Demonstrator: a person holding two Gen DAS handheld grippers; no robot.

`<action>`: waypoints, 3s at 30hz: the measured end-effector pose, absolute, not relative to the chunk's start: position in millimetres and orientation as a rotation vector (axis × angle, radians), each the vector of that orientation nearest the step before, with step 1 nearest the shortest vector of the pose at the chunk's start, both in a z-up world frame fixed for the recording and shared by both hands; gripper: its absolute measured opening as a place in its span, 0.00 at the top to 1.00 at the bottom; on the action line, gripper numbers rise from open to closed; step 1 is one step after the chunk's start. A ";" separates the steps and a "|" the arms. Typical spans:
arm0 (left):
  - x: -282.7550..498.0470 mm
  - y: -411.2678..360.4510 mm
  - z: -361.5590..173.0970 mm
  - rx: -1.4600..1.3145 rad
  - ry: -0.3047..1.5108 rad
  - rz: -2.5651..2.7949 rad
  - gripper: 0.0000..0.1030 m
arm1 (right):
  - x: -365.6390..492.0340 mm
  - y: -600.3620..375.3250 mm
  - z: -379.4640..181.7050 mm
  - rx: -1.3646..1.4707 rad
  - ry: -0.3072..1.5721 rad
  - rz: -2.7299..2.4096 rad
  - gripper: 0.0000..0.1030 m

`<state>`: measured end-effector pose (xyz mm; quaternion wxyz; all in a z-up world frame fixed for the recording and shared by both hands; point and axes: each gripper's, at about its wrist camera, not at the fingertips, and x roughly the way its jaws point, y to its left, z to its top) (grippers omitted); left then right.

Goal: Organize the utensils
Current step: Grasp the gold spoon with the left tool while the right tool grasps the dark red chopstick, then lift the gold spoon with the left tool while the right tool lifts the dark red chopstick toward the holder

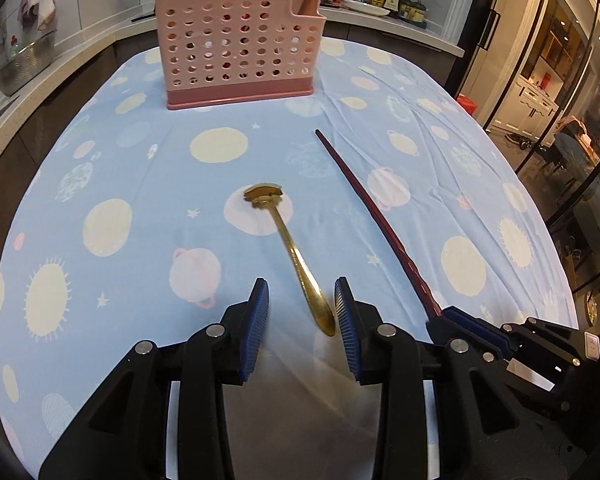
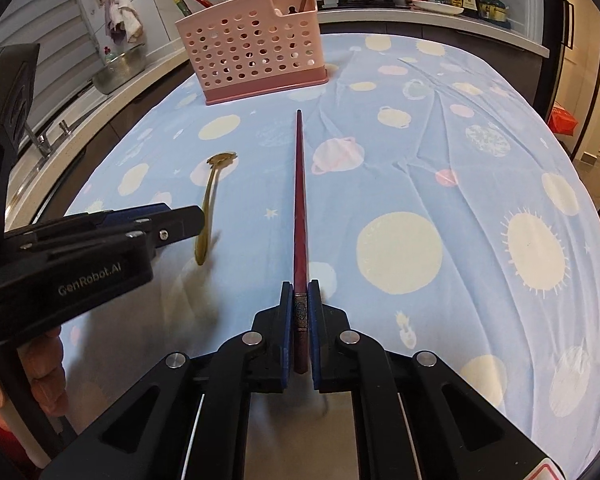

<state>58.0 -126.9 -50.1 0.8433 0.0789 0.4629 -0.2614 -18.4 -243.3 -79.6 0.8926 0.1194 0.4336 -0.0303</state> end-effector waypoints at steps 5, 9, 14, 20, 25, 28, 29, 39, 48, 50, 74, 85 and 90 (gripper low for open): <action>61.1 -133.1 -62.2 0.168 1.004 -0.555 0.70 | -15.1 -247.5 -81.7 0.258 0.908 -0.053 0.93; 60.2 -126.7 -62.2 0.170 1.007 -0.556 0.87 | -15.0 -245.1 -81.5 0.254 0.911 -0.044 0.93; 57.6 -112.4 -61.6 0.147 1.024 -0.570 0.91 | -16.2 -243.5 -81.2 0.251 0.911 -0.039 0.93; 51.1 -94.2 -55.8 0.117 1.035 -0.553 0.91 | -21.2 -241.0 -77.1 0.249 0.905 -0.034 0.93; 48.4 -77.8 -38.7 0.087 1.000 -0.531 0.91 | -25.0 -239.0 -64.2 0.249 0.878 -0.029 0.93; 48.1 -72.3 -28.8 0.078 0.977 -0.526 0.92 | -25.4 -237.9 -56.1 0.246 0.858 -0.025 0.93; 48.7 -71.3 -25.6 0.075 0.970 -0.526 0.92 | -25.6 -237.7 -53.9 0.247 0.851 -0.023 0.93; 56.0 -67.0 -1.9 0.057 0.919 -0.535 0.99 | -21.9 -243.0 -28.7 0.249 0.784 -0.027 0.93; 46.8 -72.0 -52.0 0.056 1.020 -0.504 0.64 | -24.9 -235.6 -55.3 0.266 0.857 -0.010 0.93; 42.3 -76.1 -60.1 0.085 1.034 -0.508 0.65 | -25.4 -234.7 -56.0 0.262 0.860 -0.009 0.93; 39.2 -60.6 2.9 0.071 0.887 -0.529 0.91 | -29.7 -234.9 -28.2 0.260 0.783 -0.002 0.93; 66.0 -74.2 24.2 0.070 0.825 -0.551 0.99 | -19.5 -236.7 -20.9 0.260 0.763 0.002 0.93; 70.2 -76.1 29.1 0.065 0.819 -0.559 0.99 | -17.4 -238.4 -20.4 0.267 0.764 0.002 0.93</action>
